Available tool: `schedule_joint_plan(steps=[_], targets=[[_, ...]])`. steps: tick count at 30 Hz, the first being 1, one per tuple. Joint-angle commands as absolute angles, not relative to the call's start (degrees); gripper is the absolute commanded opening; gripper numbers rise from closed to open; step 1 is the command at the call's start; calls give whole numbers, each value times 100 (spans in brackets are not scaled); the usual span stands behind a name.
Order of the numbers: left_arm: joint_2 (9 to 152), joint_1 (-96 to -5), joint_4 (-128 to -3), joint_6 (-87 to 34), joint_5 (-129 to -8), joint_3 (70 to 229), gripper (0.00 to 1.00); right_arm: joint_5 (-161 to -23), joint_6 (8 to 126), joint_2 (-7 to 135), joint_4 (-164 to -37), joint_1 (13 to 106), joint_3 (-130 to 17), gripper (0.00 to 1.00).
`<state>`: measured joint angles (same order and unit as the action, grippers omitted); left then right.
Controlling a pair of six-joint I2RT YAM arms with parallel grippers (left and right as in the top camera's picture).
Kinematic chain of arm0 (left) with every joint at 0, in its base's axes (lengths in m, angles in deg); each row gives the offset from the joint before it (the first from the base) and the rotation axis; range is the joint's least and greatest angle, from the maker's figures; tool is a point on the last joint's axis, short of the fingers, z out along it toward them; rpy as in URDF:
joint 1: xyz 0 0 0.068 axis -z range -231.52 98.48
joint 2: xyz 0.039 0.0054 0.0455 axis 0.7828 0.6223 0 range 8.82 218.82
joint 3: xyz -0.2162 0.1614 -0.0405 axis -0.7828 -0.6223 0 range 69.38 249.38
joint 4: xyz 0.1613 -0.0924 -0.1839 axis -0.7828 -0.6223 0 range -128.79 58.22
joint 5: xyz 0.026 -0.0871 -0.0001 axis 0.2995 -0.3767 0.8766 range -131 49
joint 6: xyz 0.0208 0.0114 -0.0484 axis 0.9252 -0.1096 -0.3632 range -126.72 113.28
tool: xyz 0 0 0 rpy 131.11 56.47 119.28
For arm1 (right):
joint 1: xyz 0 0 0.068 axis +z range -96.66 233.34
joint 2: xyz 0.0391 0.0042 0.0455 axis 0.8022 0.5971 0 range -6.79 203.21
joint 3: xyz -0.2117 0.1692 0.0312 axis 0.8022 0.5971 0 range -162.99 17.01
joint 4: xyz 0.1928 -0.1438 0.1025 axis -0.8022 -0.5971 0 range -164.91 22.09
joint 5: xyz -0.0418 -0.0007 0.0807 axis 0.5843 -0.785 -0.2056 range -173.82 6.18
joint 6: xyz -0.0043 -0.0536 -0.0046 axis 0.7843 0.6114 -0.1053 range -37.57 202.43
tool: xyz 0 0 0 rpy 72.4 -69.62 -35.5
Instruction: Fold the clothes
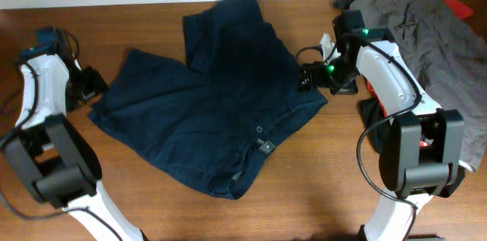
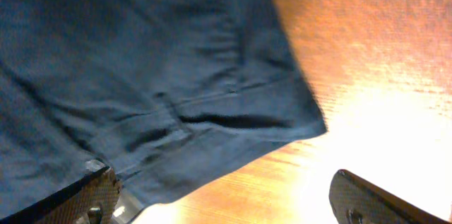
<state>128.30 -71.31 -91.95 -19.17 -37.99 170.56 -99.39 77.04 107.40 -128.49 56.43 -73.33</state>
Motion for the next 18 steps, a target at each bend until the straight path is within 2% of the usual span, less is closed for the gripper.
schedule_joint_plan(steps=[1,8,12,13,17,18], targets=[[11982,-6866,-8989,-1255,-4359,17262,70,-9815,7678,10817,-12613,5418,-6837,99],[11689,-6375,-8784,-804,-4444,17262,71,-9819,7766,10819,-11594,5409,-6114,98],[11689,-6125,-8755,-684,-4396,17262,71,-9883,7761,10817,-11008,5409,-5766,75],[11689,-6082,-8736,-686,-4401,17262,71,-9926,7763,10817,-10901,5414,-5694,65],[11689,-6055,-8709,-691,-4403,17262,71,-9990,7744,10817,-10586,5411,-5495,47],[11689,-6055,-8712,-691,-4403,17262,71,-9990,7742,10817,-10538,5411,-5475,40]])
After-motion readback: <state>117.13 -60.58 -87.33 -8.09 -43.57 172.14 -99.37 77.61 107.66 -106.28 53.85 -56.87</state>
